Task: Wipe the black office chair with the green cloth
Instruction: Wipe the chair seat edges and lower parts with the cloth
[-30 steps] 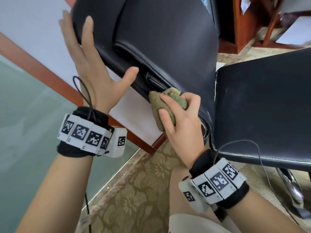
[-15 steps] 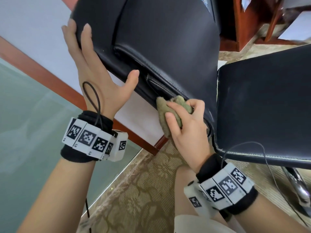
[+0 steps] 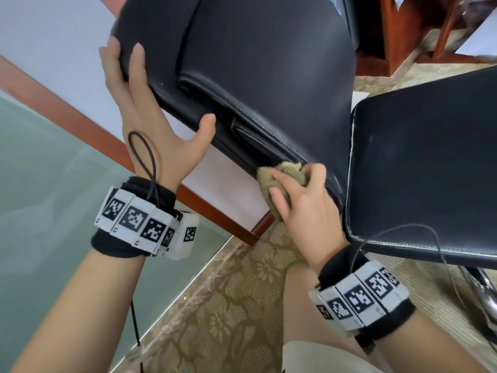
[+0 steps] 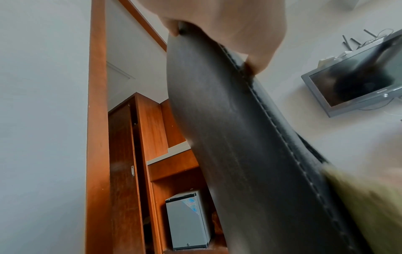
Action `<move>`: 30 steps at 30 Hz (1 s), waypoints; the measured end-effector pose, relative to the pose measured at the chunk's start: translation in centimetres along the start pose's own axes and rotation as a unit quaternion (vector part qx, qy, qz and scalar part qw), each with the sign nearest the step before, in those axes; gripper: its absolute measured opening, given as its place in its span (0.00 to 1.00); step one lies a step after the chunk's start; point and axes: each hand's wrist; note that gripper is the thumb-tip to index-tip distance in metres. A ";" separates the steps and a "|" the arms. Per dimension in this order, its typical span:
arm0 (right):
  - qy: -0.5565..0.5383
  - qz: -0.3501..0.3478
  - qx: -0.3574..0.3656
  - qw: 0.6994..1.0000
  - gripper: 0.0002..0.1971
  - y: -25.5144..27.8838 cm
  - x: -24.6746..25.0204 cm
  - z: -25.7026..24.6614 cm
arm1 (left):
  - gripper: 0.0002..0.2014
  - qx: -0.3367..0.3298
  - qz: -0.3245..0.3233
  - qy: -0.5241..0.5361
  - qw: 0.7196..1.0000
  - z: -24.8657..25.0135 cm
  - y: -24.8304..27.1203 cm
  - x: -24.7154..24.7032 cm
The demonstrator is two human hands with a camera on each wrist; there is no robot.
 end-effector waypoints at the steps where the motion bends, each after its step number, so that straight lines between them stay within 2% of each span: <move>1: -0.006 0.001 -0.009 1.000 0.19 0.5 -0.1 0.7 | 0.41 -0.012 -0.002 0.001 1.000 0.0 0.0 0.2; 4: -0.053 -0.020 -0.062 0.996 0.17 0.9 0.3 0.8 | 0.41 -0.026 -0.019 0.013 0.999 0.7 -0.4 0.6; 5: -0.077 -0.013 -0.057 0.995 0.17 0.8 0.7 0.2 | 0.41 -0.029 -0.019 0.013 0.999 0.9 -0.5 0.6; 8: -0.157 0.063 0.027 0.985 0.18 -0.3 1.6 -2.8 | 0.40 -0.028 -0.013 0.001 1.000 1.1 -0.3 0.8; 10: -0.188 0.077 0.062 0.977 0.20 -1.7 1.5 -4.4 | 0.41 -0.035 -0.009 0.005 0.999 1.3 -0.2 0.9; 12: -0.170 0.075 0.065 0.980 0.23 -2.8 1.4 -5.2 | 0.41 -0.038 -0.007 0.010 0.999 1.3 -0.2 0.8; 16: -0.052 0.069 0.064 0.994 0.30 -2.6 0.4 -4.1 | 0.40 -0.032 -0.008 0.017 0.999 0.8 -0.1 0.5; 21: -0.035 0.089 0.068 0.993 0.26 -2.3 -0.1 -3.3 | 0.38 -0.046 -0.005 0.028 0.999 0.7 -0.3 0.4; 30: -0.004 0.021 0.013 1.000 0.24 1.1 -1.8 2.0 | 0.39 -0.043 -0.018 0.008 0.999 0.4 -0.4 0.1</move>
Point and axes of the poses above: each hand's wrist, its own y-axis away from the middle knuckle, its own x-axis out of the back of the hand, z = x × y, and after that the axes turned 9 degrees about -z, right-handed
